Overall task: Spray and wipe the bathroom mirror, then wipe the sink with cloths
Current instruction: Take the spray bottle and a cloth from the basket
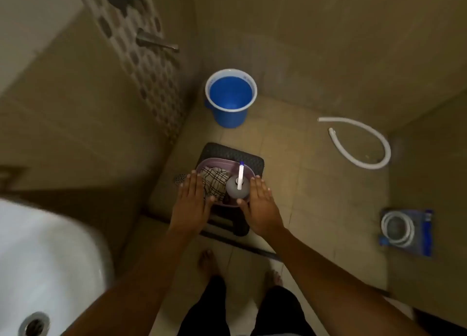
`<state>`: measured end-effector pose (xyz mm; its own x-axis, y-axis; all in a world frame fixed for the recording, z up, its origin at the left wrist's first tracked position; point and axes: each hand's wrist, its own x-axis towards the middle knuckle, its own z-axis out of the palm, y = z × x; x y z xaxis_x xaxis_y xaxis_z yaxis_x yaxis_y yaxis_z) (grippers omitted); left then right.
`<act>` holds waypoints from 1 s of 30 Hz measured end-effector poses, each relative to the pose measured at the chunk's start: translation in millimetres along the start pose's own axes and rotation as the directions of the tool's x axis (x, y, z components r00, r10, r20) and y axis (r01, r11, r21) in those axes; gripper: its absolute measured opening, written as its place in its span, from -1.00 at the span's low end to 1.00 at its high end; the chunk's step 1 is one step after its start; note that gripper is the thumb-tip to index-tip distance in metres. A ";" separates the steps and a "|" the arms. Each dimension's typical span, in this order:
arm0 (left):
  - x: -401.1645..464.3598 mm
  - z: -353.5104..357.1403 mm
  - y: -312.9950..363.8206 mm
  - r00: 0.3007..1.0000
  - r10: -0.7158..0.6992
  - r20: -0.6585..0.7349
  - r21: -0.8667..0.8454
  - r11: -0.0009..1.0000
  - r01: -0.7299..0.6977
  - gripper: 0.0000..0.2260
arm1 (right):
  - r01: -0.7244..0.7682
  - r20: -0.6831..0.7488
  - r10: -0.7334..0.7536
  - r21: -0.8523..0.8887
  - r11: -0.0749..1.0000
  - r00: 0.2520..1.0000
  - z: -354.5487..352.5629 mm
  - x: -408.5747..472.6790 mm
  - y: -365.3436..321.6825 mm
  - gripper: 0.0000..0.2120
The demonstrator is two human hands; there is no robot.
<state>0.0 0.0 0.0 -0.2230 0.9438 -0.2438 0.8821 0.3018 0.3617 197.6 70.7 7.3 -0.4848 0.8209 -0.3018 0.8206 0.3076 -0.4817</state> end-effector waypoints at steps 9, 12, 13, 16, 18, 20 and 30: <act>87.8 50.8 -18.7 0.973 -0.011 0.232 0.006 1.000 0.010 -0.38 | -0.255 0.037 0.257 0.307 0.917 0.966 54.7 46.2 13.5 -0.25; 118.0 68.3 -27.7 0.955 0.004 0.296 0.034 0.999 -0.015 -0.39 | -0.280 0.053 0.281 0.365 0.888 0.958 69.7 59.6 20.2 -0.23; 129.1 73.3 -29.7 0.947 0.009 0.321 0.081 0.996 -0.037 -0.39 | -0.287 0.051 0.290 0.383 0.878 0.956 75.0 63.7 23.3 -0.23; 159.1 81.3 -28.2 0.909 0.004 0.416 0.274 0.953 -0.130 -0.34 | -0.307 0.062 0.311 0.425 0.852 0.948 88.5 71.0 32.2 -0.23; 173.1 82.1 -24.7 0.883 -0.011 0.469 0.391 0.899 -0.197 -0.34 | -0.317 0.071 0.318 0.428 0.847 0.946 94.9 72.9 36.8 -0.23; 184.1 85.3 -23.7 0.869 -0.019 0.495 0.457 0.856 -0.242 -0.40 | -0.320 0.077 0.318 0.420 0.849 0.945 99.6 74.4 39.7 -0.22; 210.0 97.4 -9.1 0.854 -0.043 0.519 0.599 0.730 -0.328 -0.58 | -0.327 0.056 0.336 0.422 0.845 0.940 109.4 77.5 36.5 -0.25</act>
<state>-14.4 182.4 -142.1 -0.0125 0.7230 -0.6907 0.9660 -0.1698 -0.1952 156.9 92.9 -123.6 -0.1970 0.8482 -0.4917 0.7246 -0.2119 -0.6558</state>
